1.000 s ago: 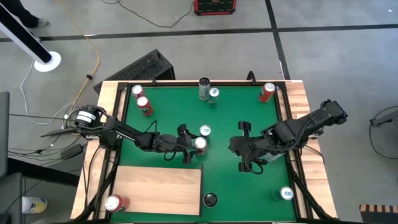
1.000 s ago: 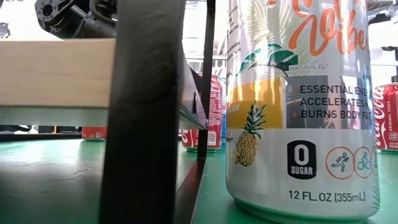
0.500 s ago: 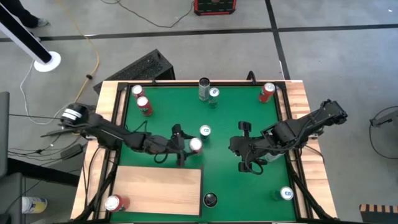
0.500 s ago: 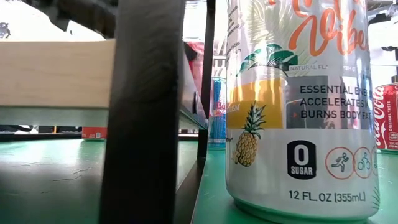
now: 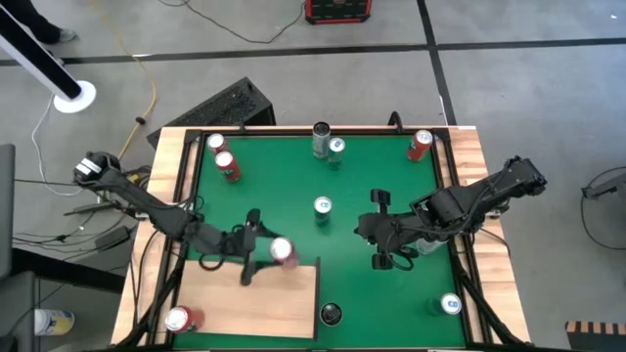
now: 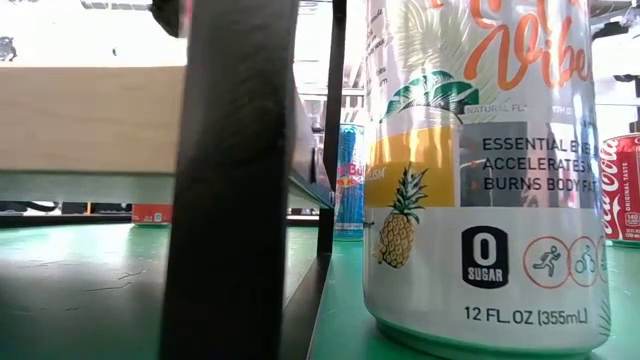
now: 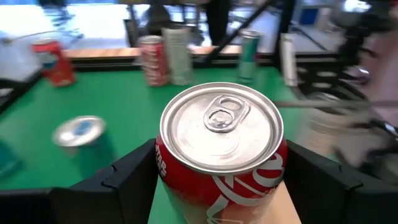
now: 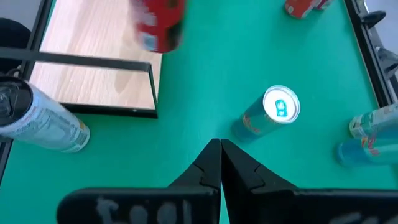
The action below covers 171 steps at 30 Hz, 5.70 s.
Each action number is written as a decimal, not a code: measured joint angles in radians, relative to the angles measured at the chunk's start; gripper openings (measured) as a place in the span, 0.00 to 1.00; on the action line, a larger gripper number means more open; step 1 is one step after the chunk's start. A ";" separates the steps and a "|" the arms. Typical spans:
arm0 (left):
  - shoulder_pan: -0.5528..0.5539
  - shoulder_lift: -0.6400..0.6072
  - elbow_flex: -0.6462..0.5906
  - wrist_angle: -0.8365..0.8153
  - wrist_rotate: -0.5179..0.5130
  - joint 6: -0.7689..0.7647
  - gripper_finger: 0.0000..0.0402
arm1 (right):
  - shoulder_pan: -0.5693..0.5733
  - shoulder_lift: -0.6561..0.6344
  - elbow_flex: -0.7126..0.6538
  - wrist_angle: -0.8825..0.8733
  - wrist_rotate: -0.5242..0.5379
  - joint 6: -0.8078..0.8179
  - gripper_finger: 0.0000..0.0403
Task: Place canned beverage on shelf
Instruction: Put the bottom left red soda can on the shelf
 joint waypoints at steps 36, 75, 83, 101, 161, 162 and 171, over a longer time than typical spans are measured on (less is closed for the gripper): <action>-0.269 0.116 0.001 -0.166 -0.076 -0.190 0.76 | -0.040 0.000 0.000 0.077 -0.030 0.023 0.07; -0.261 -0.211 0.107 -0.547 -0.103 -0.099 0.87 | -0.040 0.136 0.002 0.610 -0.244 -0.051 0.07; -0.199 -0.210 0.018 -0.533 -0.153 -0.154 0.83 | -0.023 0.393 0.173 0.625 -0.384 -0.140 0.06; -0.124 -0.067 -0.005 -0.426 0.010 -0.117 0.02 | 0.000 0.769 0.670 0.283 -0.458 -0.251 0.06; -0.120 -0.040 -0.005 -0.391 0.137 -0.140 0.00 | -0.089 0.865 0.675 0.294 -0.588 -0.346 0.06; -0.120 -0.040 -0.005 -0.392 0.143 -0.144 0.00 | -0.093 0.865 0.675 0.287 -0.583 -0.345 0.06; -0.122 -0.077 -0.005 -0.455 0.186 -0.213 0.00 | -0.120 0.865 0.675 0.247 -0.566 -0.344 0.06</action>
